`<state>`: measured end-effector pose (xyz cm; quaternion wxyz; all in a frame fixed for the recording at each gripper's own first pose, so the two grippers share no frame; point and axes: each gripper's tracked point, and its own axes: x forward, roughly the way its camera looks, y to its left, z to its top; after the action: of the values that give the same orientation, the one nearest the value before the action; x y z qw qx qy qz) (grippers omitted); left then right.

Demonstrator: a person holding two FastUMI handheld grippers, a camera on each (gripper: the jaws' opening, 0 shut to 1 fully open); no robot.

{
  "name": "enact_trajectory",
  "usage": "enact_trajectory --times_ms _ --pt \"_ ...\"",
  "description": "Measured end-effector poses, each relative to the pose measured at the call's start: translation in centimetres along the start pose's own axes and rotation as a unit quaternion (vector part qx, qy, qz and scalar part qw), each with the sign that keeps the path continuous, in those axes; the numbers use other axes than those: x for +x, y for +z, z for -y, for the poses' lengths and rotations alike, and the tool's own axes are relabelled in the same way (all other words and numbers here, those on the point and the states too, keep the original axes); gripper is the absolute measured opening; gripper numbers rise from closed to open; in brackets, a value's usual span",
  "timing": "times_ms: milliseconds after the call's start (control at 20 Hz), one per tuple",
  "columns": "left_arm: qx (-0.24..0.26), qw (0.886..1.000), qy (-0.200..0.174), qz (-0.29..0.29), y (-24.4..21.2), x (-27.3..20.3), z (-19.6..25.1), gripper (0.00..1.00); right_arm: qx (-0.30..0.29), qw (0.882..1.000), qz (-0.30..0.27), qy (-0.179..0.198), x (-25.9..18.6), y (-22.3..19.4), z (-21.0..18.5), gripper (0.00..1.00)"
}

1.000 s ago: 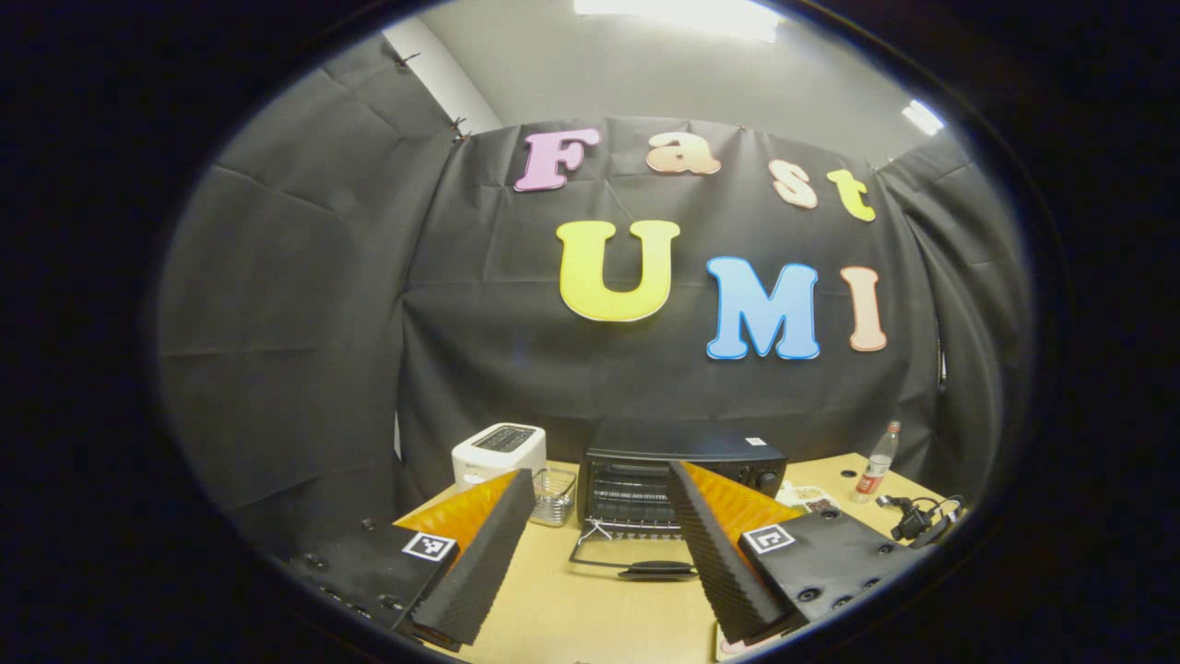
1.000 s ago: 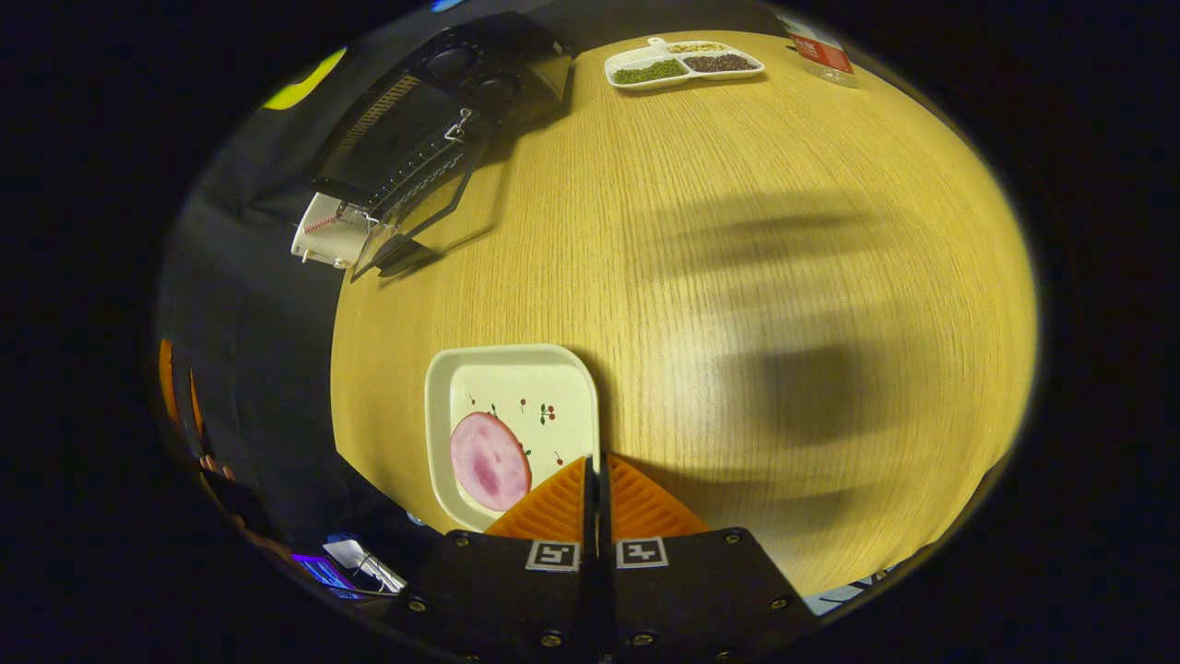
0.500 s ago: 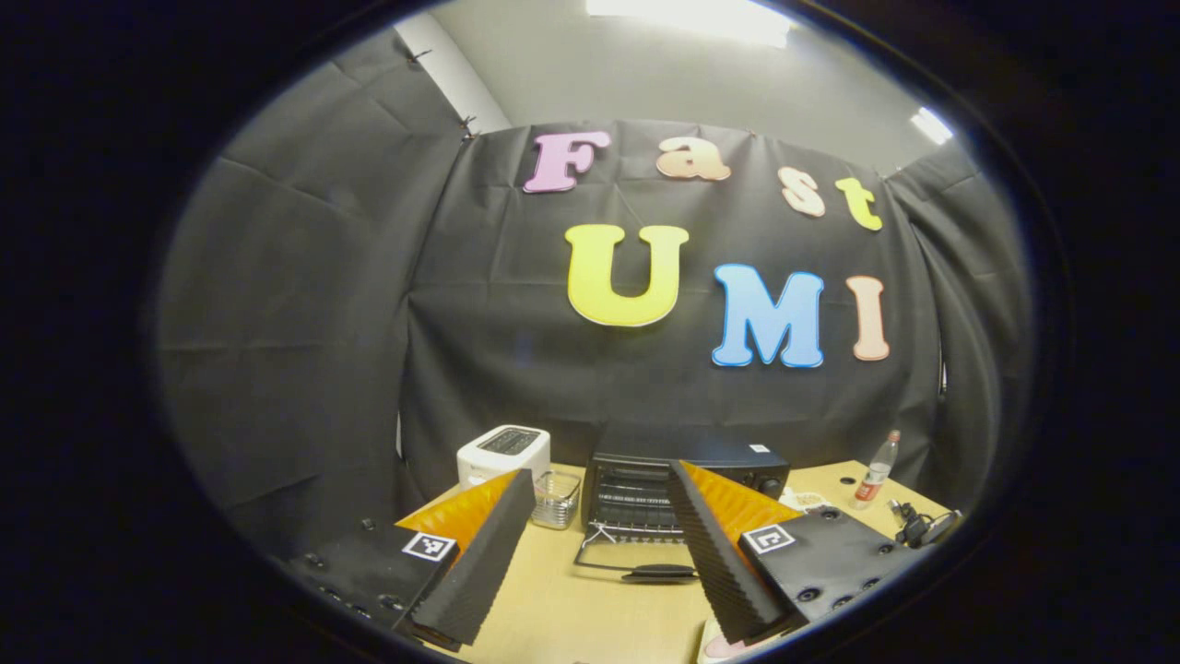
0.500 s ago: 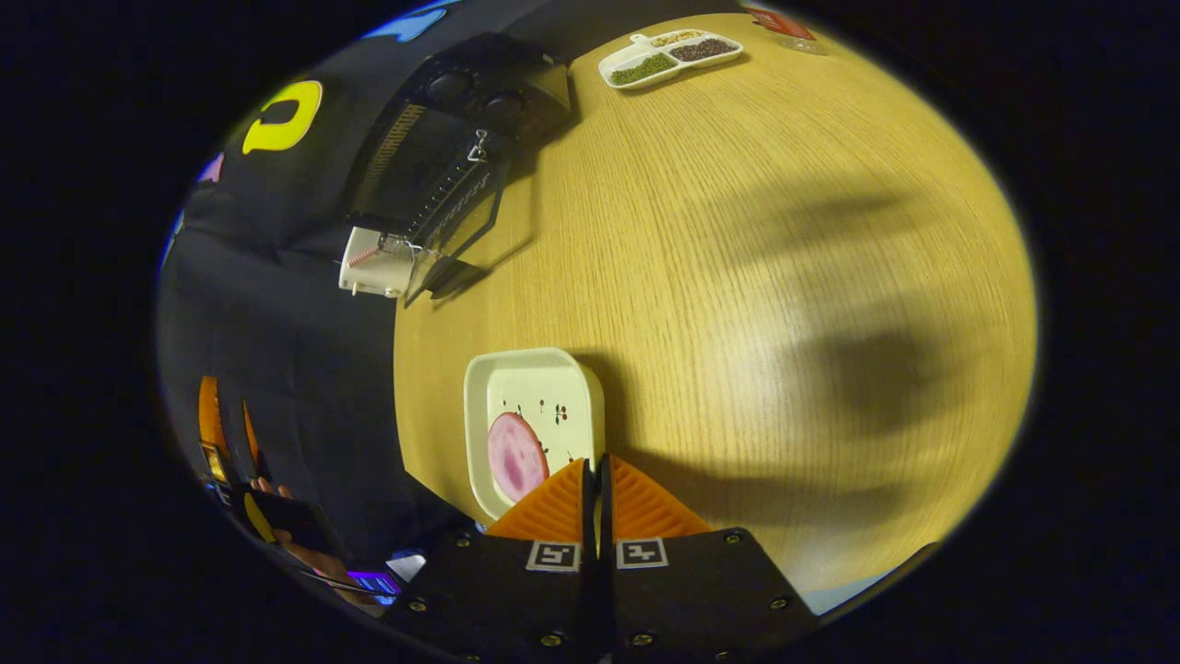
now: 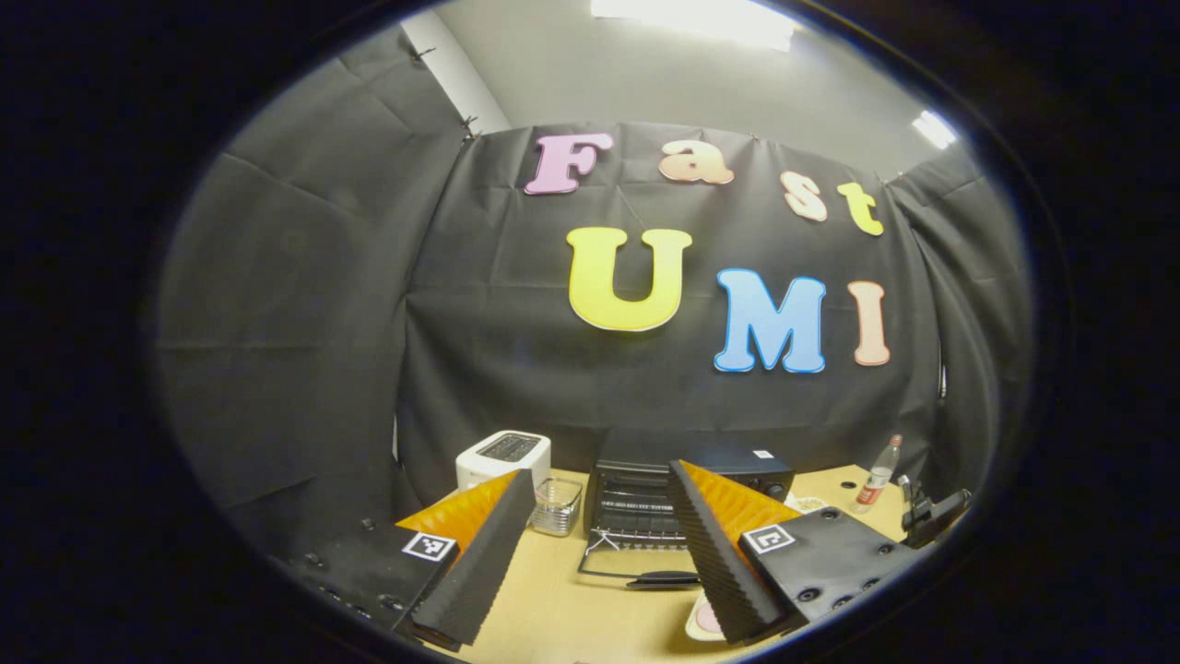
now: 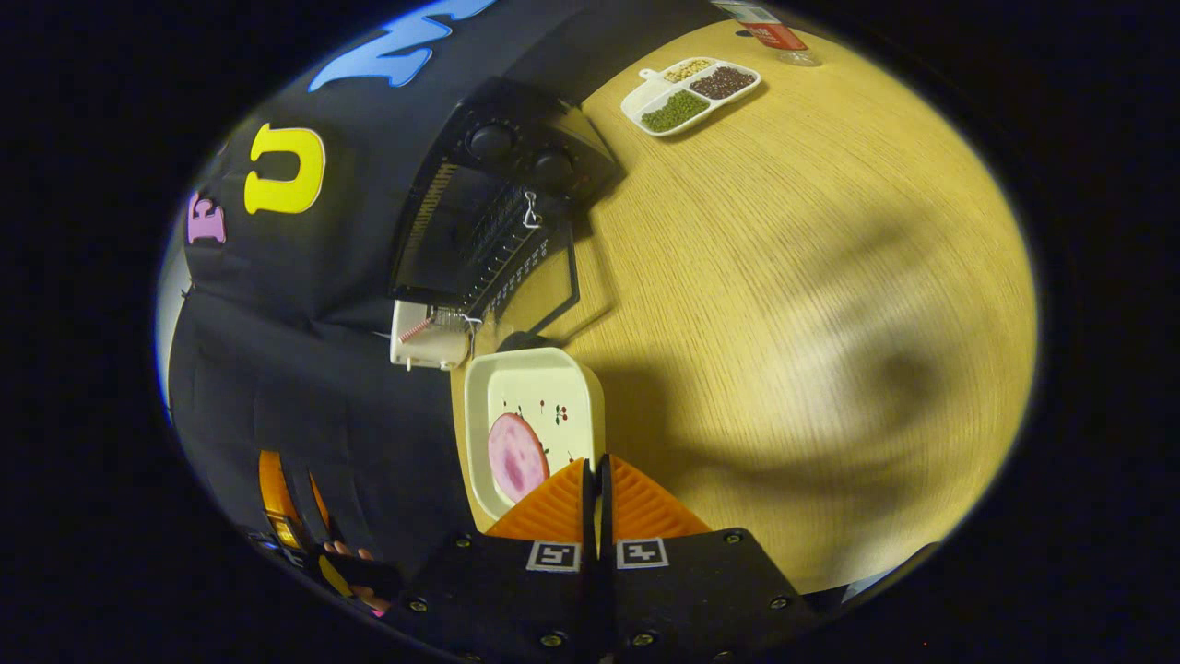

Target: Open the electric oven with the left hand, put the food in, and close the electric oven.

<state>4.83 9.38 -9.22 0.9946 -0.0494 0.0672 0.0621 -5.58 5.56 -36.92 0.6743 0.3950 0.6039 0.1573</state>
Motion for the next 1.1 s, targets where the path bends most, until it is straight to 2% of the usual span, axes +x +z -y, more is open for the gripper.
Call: enact_trajectory --times_ms 200,500,850,900,1100 --pt "0.000 1.000 0.005 0.000 -0.1 0.9 -1.6 1.00 0.036 0.998 0.047 0.001 -2.0 1.3 0.3 0.00" --pt "-0.001 1.000 0.008 -0.005 -0.6 3.0 -3.8 1.00 0.104 0.989 0.103 0.021 -1.3 0.7 -0.2 0.00" --pt "0.002 1.000 0.006 -0.012 -1.4 6.1 -5.6 1.00 0.182 0.968 0.169 0.042 -1.2 0.7 -0.5 0.00" --pt "0.003 1.000 0.006 -0.014 -1.6 6.3 -5.9 0.98 0.193 0.964 0.176 0.046 -1.1 0.7 -0.4 0.01" --pt "0.002 1.000 0.010 -0.029 -2.9 7.3 -7.3 1.00 0.227 0.952 0.200 0.050 0.3 0.0 -1.2 0.00"
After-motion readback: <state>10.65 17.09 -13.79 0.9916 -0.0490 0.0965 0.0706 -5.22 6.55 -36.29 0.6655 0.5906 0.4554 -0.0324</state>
